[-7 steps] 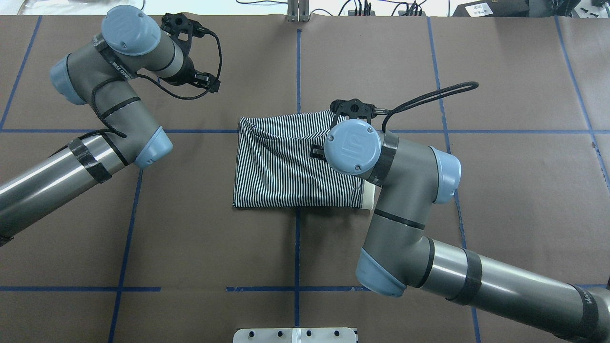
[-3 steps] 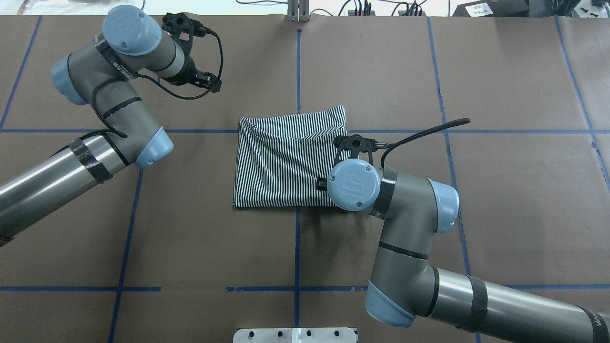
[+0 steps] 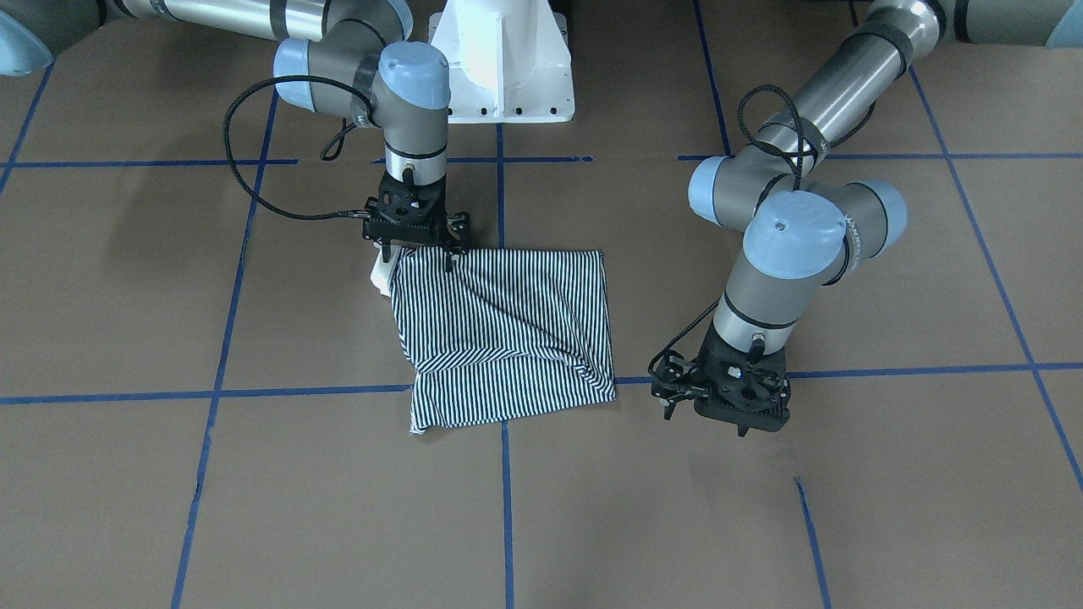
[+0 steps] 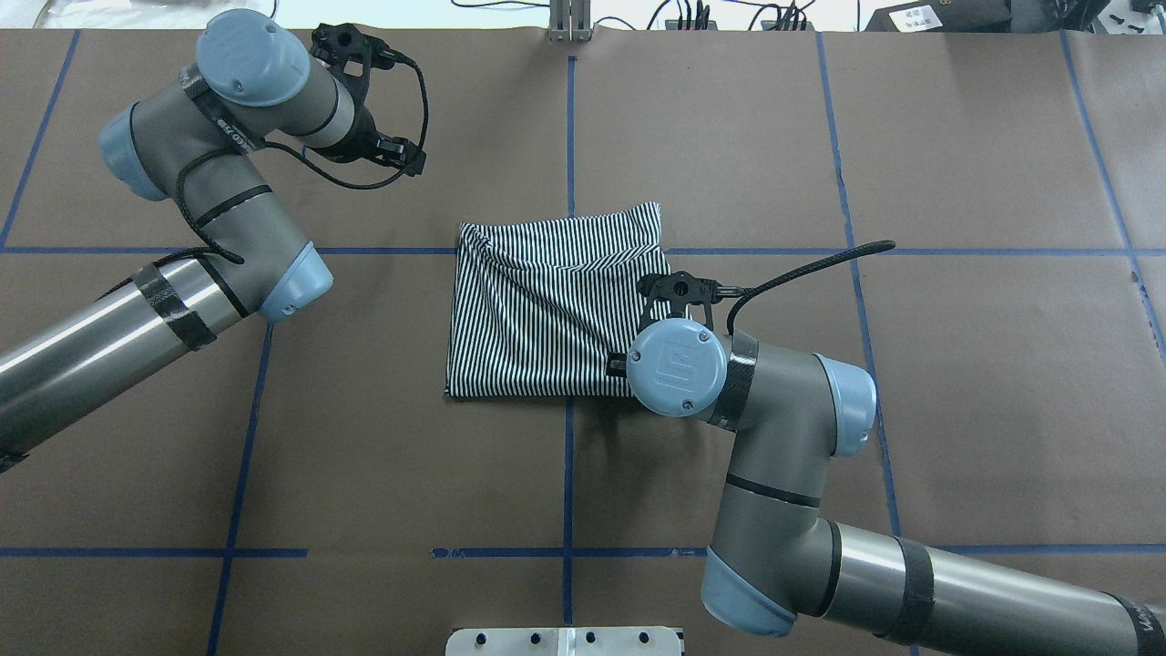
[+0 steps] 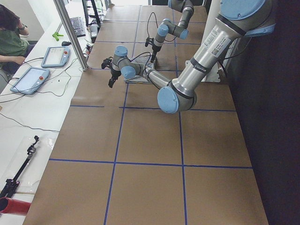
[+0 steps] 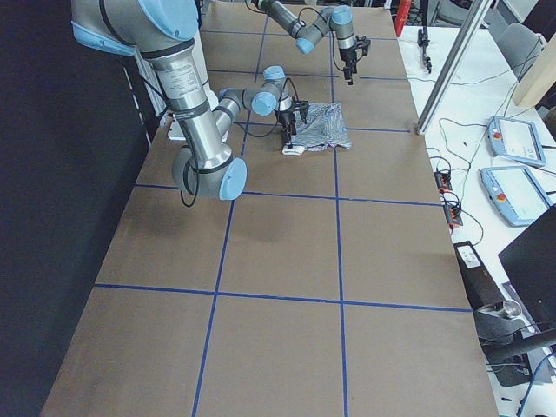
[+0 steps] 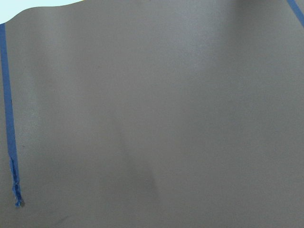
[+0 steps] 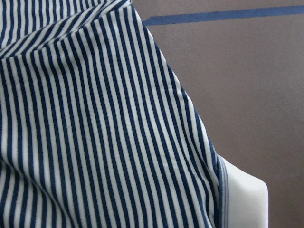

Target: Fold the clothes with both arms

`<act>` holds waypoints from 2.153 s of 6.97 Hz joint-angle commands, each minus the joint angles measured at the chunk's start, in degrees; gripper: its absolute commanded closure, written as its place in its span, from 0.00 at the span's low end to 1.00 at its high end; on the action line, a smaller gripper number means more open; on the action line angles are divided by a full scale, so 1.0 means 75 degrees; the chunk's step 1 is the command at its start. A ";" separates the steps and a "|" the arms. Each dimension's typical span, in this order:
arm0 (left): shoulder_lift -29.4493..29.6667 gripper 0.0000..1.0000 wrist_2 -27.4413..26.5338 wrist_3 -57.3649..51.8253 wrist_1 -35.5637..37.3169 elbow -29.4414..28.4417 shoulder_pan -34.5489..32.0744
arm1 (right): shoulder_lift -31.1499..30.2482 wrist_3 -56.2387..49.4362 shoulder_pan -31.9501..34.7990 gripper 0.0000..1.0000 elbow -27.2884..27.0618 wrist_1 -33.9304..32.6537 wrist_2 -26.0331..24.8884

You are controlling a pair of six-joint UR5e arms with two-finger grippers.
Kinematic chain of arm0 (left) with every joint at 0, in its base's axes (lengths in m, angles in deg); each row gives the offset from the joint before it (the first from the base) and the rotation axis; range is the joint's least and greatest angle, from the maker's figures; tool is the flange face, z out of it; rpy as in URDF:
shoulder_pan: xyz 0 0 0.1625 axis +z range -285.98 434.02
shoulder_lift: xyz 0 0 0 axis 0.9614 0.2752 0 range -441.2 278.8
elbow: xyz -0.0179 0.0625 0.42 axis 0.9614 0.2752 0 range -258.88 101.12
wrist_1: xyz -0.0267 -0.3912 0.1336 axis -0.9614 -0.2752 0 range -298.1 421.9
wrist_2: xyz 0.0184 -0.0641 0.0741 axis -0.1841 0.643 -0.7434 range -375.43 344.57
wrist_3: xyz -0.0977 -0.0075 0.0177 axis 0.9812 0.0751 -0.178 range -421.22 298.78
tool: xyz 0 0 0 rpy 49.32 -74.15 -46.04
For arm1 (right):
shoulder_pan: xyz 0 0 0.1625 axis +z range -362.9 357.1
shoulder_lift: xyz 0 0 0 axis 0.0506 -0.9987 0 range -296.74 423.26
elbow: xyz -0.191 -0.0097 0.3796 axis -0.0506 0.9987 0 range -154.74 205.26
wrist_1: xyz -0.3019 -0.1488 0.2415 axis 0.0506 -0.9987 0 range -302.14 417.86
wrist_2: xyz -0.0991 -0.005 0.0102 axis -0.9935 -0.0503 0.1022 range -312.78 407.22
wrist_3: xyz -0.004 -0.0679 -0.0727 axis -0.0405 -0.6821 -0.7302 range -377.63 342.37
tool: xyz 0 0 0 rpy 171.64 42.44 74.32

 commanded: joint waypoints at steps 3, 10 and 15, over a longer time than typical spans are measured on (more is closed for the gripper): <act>-0.0091 0.00 0.0000 0.0009 -0.0002 0.0303 -0.0007 | 0.0029 -0.0160 0.0705 0.00 -0.0416 0.0300 0.0842; -0.2806 0.00 0.0604 -0.1881 0.1028 0.4086 -0.1056 | -0.3667 -0.7092 0.5611 0.00 -0.1860 0.0347 0.4433; -0.4821 0.00 0.2867 -0.5124 0.1438 0.4219 -0.4223 | -0.5710 -1.0778 0.8149 0.00 -0.1064 0.0346 0.5547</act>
